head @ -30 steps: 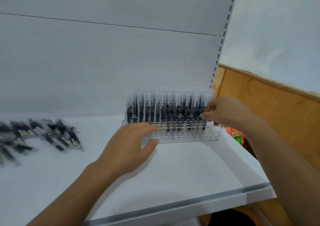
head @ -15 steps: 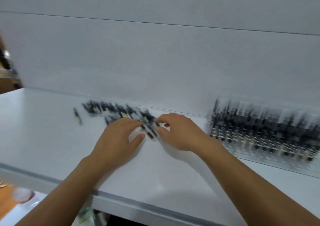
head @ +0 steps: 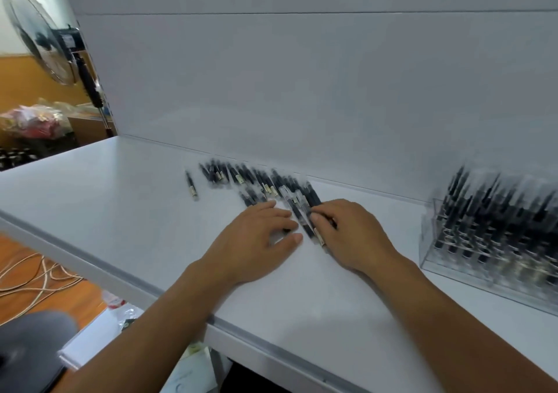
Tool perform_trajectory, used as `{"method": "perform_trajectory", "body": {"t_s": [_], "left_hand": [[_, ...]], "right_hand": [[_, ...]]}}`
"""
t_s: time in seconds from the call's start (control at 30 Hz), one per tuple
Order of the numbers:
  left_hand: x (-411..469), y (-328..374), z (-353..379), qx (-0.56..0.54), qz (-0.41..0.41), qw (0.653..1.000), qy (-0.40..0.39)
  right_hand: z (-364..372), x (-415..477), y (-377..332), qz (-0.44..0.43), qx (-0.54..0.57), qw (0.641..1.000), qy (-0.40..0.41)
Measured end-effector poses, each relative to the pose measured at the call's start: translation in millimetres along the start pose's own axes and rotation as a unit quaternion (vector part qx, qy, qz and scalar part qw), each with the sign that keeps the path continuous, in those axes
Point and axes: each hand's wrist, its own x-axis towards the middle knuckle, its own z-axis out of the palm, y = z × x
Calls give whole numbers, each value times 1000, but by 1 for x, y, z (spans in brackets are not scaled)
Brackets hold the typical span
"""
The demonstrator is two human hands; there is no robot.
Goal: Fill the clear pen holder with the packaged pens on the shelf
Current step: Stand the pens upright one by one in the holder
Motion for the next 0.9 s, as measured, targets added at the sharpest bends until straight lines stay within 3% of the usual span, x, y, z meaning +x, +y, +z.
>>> {"method": "perform_trajectory", "body": {"t_s": [0.13, 0.27, 0.43, 0.6, 0.9], "left_hand": [[-1, 7, -4, -48, -29, 997, 46], [5, -1, -13, -34, -139, 979, 146], [24, -15, -21, 38, -269, 962, 22], [42, -3, -21, 112, -281, 951, -55], [54, -9, -34, 47, -324, 939, -104]], "right_hand": [[-7, -3, -1, 49, 53, 997, 28], [-6, -4, 4, 86, 157, 983, 37], [-7, -3, 6, 107, 161, 979, 66], [-7, -2, 7, 112, 150, 981, 59], [-7, -3, 8, 104, 163, 978, 78]]}}
